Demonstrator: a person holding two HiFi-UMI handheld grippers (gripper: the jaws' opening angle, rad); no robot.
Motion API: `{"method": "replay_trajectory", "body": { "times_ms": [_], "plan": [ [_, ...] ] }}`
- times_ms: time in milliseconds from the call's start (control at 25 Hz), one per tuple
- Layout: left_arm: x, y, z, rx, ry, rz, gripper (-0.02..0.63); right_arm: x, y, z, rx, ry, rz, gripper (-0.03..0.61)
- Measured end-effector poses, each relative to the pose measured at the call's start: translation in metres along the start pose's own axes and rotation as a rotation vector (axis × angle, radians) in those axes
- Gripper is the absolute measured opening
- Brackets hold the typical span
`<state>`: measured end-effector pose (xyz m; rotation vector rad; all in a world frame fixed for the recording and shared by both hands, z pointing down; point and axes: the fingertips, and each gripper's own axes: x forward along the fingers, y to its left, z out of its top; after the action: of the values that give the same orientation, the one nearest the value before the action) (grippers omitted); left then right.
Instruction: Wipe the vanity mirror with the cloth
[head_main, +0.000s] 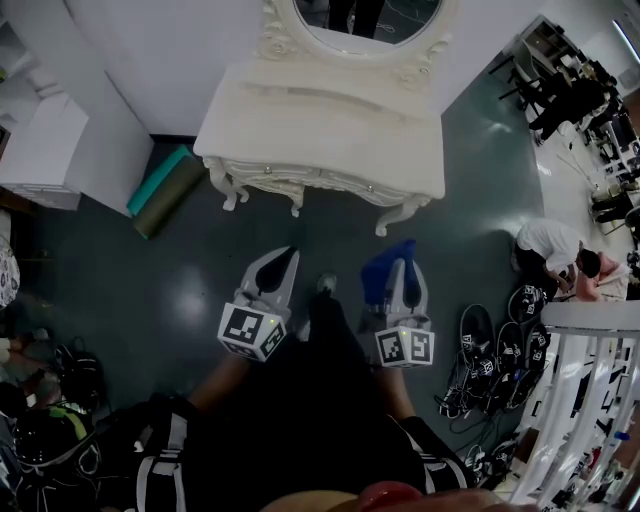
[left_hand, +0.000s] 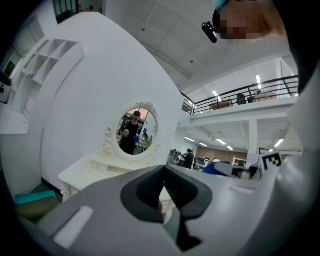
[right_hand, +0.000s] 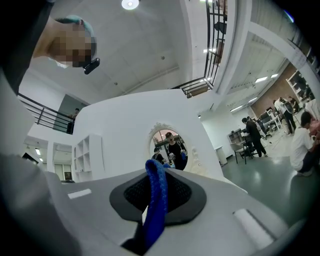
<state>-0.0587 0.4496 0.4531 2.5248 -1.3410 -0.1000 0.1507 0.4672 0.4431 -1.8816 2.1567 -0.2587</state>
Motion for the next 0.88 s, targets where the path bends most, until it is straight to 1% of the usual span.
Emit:
{"method": "replay_trajectory", "body": {
  "times_ms": [200,320,480,600,880],
  "plan": [
    [0.025,0.015,-0.002,0.007,0.014,0.018,0.009,0.036,-0.011,-0.003,0.000,0.001,0.010,0.035],
    [0.047,0.022,0.005,0.011,0.013,0.028,0.009,0.060,-0.019,0.000,0.011,-0.004,0.017,0.035],
    [0.083,0.036,0.018,0.020,0.006,0.030,0.009,0.100,-0.030,-0.001,0.026,0.000,0.020,0.035],
    [0.113,0.047,0.023,0.021,0.005,0.045,0.009,0.130,-0.041,-0.001,0.034,0.005,0.033,0.035],
    [0.181,0.057,0.034,0.011,0.009,0.064,0.009,0.194,-0.070,0.006,0.049,0.021,0.054,0.035]
  ]
}}
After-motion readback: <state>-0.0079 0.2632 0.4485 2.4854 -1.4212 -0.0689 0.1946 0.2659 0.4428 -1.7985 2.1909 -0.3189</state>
